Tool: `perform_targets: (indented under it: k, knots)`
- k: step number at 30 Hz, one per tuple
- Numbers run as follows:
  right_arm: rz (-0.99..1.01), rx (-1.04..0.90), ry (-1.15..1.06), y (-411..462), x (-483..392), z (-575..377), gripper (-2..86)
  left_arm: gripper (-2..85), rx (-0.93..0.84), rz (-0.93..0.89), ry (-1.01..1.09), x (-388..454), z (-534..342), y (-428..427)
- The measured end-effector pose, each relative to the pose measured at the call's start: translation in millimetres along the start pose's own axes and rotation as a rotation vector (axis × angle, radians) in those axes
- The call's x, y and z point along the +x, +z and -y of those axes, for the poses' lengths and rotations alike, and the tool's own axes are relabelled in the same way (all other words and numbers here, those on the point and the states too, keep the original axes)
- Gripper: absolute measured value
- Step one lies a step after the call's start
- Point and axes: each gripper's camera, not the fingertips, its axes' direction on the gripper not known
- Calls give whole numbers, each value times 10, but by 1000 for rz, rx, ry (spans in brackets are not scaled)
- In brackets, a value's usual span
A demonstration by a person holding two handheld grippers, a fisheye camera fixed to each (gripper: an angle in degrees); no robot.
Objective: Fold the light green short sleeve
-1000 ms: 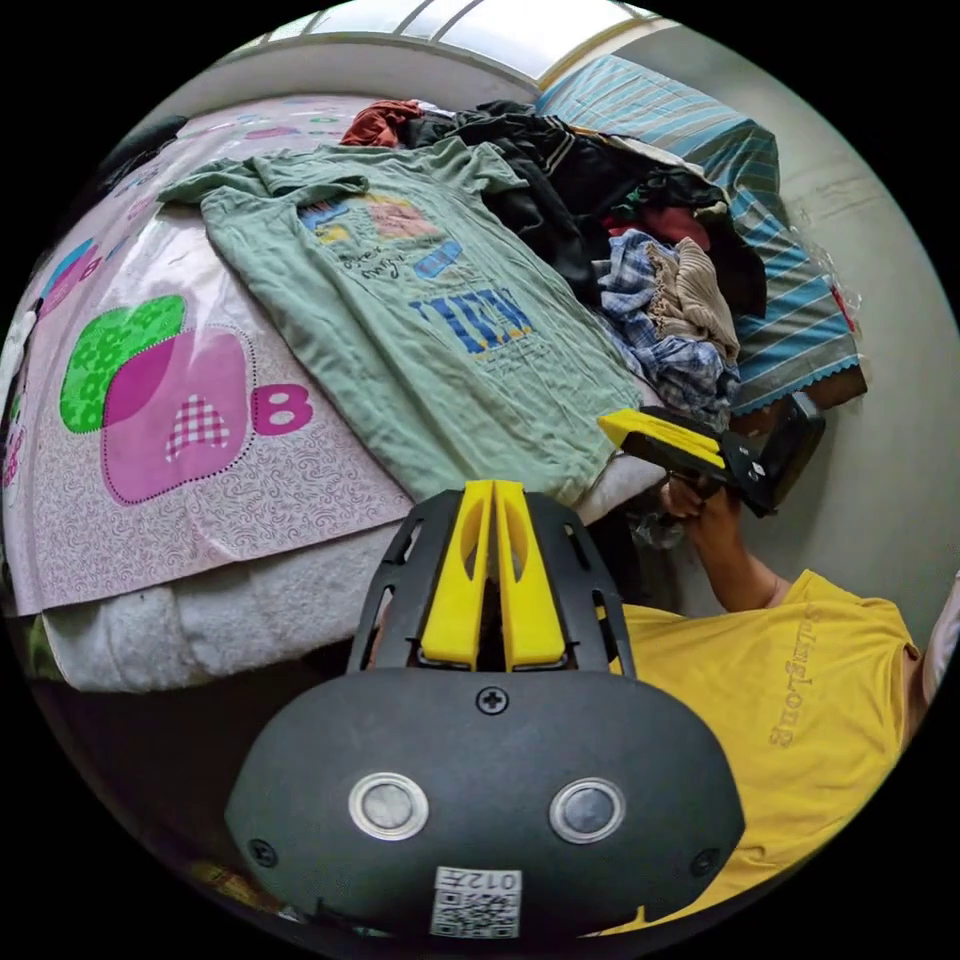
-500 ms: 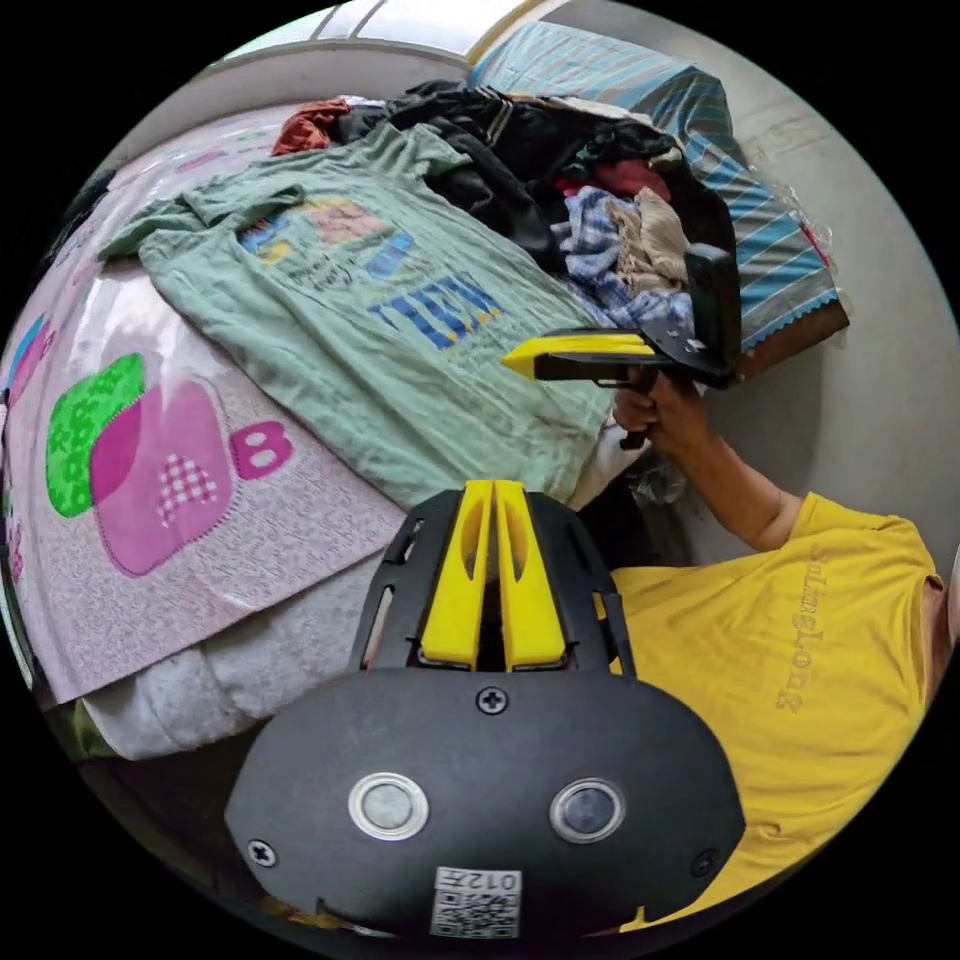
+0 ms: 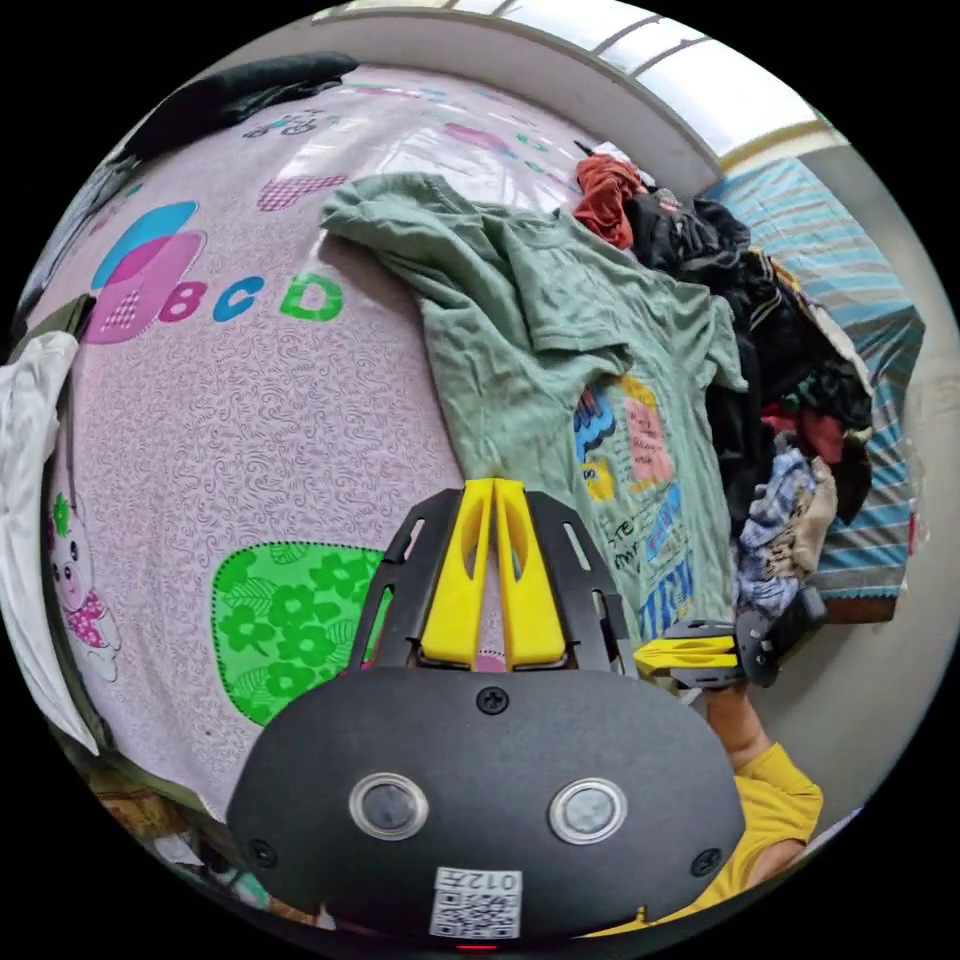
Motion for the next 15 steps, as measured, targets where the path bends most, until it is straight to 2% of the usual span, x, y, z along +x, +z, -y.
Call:
perform_targets:
  k: [4,7,9,12,13,15]
  knots:
    - [-33,67,-69,-77,284,50,14,5,372,-224,-60,-388,-87,-456]
    - [-199,130,-165,-114,482,489,25,5,476,-356,-142,-671,26,-348]
    - [-313,115,-240,21,601,874,38,5,504,-373,-179,-802,86,-204]
    - [-478,54,-372,463,803,1510,74,5,561,-306,-206,-953,87,-16]
    - [-521,34,-422,674,878,1714,87,5,554,-341,-304,-1086,103,25]
    - [-564,6,-485,1011,999,1953,95,5,606,-407,-254,-1173,135,-45]
